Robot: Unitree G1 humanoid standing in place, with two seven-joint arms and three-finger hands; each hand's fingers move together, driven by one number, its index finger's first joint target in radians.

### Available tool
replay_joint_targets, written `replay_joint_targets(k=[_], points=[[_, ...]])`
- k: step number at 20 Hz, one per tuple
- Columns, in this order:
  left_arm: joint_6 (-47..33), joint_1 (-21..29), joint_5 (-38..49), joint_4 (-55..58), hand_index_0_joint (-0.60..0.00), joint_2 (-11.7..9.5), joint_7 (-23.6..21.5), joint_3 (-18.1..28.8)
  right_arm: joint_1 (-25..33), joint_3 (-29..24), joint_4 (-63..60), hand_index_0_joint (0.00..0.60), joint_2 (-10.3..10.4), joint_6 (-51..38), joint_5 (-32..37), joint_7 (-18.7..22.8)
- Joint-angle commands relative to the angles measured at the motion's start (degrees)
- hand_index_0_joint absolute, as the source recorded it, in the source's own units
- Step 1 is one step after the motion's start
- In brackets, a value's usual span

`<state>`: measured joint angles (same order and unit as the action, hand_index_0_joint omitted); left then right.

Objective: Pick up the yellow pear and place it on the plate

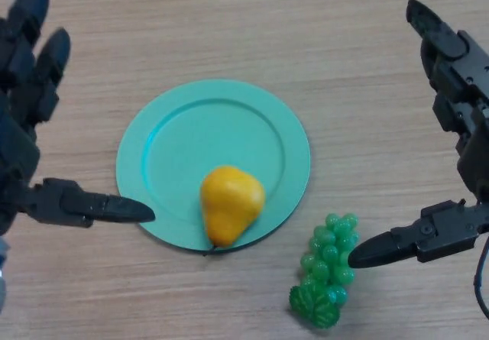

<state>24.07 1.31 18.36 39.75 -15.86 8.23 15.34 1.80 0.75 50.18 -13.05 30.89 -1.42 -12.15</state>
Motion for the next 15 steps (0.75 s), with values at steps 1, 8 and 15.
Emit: replay_joint_targets(k=[1, 8, 15], points=[[1.5, 1.6, 9.0, 7.3, 0.000, -3.8, -2.4, 8.3, 2.3, 0.3, 3.3, 0.000, -0.8, -6.6, -0.2, 0.0], [-0.2, -0.1, 6.1, 7.8, 0.000, -4.3, 0.1, 11.1, 3.0, 1.5, 2.4, 0.000, -0.2, -5.9, -1.1, -0.7], [2.1, -0.3, 10.3, 10.5, 0.000, -4.3, 0.5, 13.5, 4.6, 0.9, 0.5, 0.000, -0.5, -6.4, -0.7, -0.6]])
